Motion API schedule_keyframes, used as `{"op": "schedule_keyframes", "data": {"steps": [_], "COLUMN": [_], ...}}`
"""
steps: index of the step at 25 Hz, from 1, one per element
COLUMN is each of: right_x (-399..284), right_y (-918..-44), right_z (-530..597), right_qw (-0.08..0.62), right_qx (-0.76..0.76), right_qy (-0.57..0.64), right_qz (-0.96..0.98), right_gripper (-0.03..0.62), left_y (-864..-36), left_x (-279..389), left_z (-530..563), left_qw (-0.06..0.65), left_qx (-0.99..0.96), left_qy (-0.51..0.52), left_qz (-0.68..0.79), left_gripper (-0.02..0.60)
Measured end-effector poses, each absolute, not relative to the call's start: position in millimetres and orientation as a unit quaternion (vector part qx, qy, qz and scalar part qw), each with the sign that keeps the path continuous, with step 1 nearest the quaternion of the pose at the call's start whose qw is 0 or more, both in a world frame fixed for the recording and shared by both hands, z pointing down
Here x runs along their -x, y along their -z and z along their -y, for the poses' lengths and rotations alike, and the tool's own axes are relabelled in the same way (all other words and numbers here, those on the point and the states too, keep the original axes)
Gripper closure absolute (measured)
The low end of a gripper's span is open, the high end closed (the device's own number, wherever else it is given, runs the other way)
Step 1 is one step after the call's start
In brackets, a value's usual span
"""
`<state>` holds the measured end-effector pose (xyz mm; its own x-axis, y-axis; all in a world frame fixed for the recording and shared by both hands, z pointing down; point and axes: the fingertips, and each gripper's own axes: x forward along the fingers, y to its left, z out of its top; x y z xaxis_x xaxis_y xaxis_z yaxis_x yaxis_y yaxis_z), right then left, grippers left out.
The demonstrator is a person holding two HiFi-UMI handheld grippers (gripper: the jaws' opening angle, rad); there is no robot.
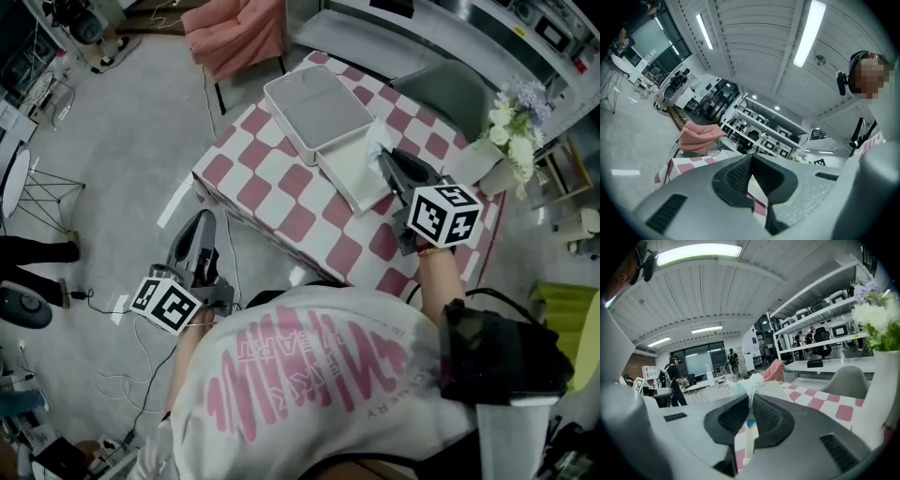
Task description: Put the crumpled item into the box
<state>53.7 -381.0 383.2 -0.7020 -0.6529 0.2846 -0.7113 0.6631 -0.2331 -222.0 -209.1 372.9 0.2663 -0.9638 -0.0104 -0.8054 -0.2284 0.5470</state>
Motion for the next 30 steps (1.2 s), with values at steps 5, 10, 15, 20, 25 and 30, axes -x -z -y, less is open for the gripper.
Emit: {"op": "schedule_keyframes", "data": {"steps": [5,10,15,20,25,30], "right_x": [-63,-63,-63,-58,-53,-50], "right_y": [-417,-444,-470,-496,-512,-527], "right_z": [396,406,416,423,426,424], "right_qw": [0.115,0.147,0.198,0.308,0.359,0.409], "right_qx": [-0.383,-0.383,-0.378,-0.353,-0.321,-0.286], "right_qy": [-0.188,-0.2,-0.195,-0.124,-0.092,-0.06], "right_qz": [0.897,0.89,0.883,0.875,0.872,0.865], "right_gripper": [0.569,0.569,0.568,0.565,0.563,0.56], "left_y": [-391,-400,-410,-420,-425,-428], "left_x": [218,221,225,235,235,231], "left_z": [218,224,228,225,227,226], "left_qw": [0.245,0.258,0.27,0.282,0.289,0.292], "left_qx": [-0.757,-0.75,-0.742,-0.725,-0.723,-0.723], "left_qy": [0.169,0.165,0.162,0.16,0.156,0.151], "left_qz": [0.582,0.586,0.592,0.608,0.608,0.607], "left_gripper": [0.574,0.574,0.574,0.574,0.574,0.574]}}
